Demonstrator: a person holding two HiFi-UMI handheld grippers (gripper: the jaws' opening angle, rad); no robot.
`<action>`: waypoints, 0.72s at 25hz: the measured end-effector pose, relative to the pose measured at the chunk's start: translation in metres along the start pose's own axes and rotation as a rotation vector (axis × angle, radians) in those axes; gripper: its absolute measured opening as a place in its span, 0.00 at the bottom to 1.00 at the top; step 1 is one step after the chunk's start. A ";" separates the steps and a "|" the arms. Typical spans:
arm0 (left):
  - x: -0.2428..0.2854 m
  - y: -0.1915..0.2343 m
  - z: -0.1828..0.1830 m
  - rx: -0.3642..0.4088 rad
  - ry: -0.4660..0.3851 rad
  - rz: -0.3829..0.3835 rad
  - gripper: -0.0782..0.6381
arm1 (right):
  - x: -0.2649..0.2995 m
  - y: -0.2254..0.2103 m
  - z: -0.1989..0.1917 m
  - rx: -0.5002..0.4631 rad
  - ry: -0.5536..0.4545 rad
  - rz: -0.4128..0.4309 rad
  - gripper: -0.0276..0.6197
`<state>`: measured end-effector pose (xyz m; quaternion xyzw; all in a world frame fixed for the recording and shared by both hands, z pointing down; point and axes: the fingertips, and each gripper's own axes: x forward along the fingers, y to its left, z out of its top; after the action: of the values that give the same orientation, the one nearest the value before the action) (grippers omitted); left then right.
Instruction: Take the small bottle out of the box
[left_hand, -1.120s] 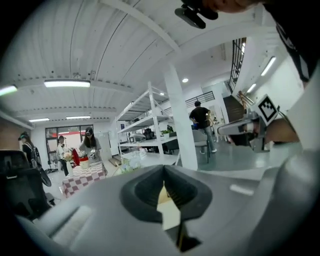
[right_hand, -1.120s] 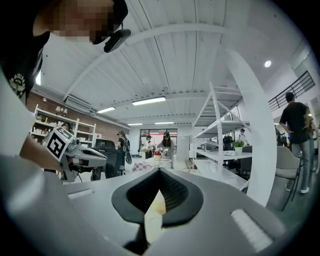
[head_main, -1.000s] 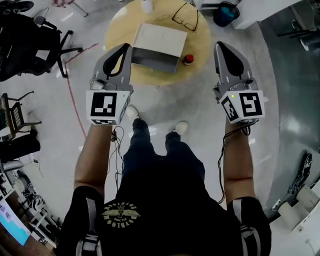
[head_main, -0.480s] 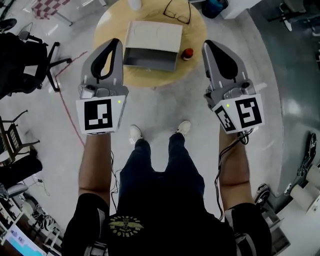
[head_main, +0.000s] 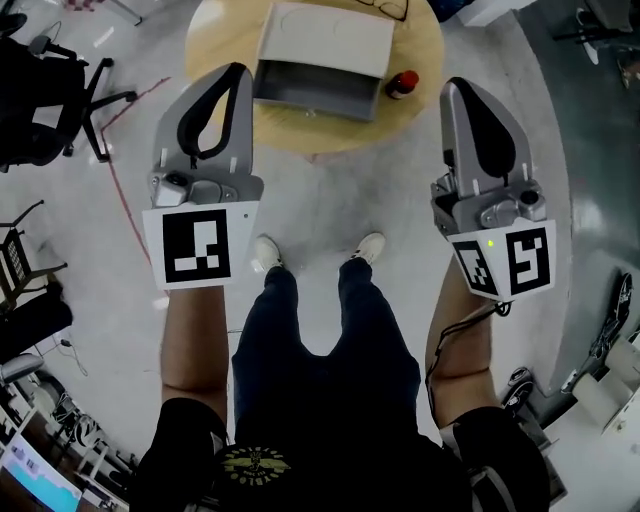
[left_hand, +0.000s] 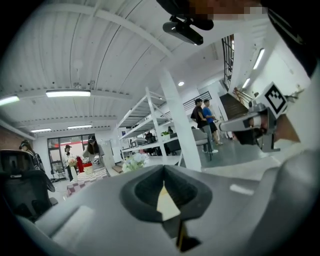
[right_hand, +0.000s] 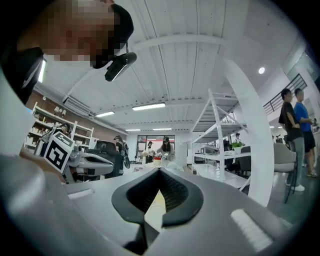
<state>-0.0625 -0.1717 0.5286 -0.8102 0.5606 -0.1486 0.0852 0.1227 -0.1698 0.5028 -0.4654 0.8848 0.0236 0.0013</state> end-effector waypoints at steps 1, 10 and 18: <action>-0.002 0.000 -0.006 -0.013 0.007 0.011 0.11 | 0.001 -0.002 -0.007 0.014 0.005 0.000 0.05; 0.000 -0.021 -0.064 -0.043 0.035 -0.017 0.11 | -0.001 0.019 -0.057 -0.023 0.097 0.001 0.05; 0.006 -0.046 -0.096 -0.092 0.013 -0.055 0.11 | -0.006 0.030 -0.103 0.002 0.097 0.028 0.05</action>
<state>-0.0525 -0.1578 0.6336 -0.8274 0.5449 -0.1302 0.0399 0.1033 -0.1519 0.6070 -0.4533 0.8904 0.0001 -0.0414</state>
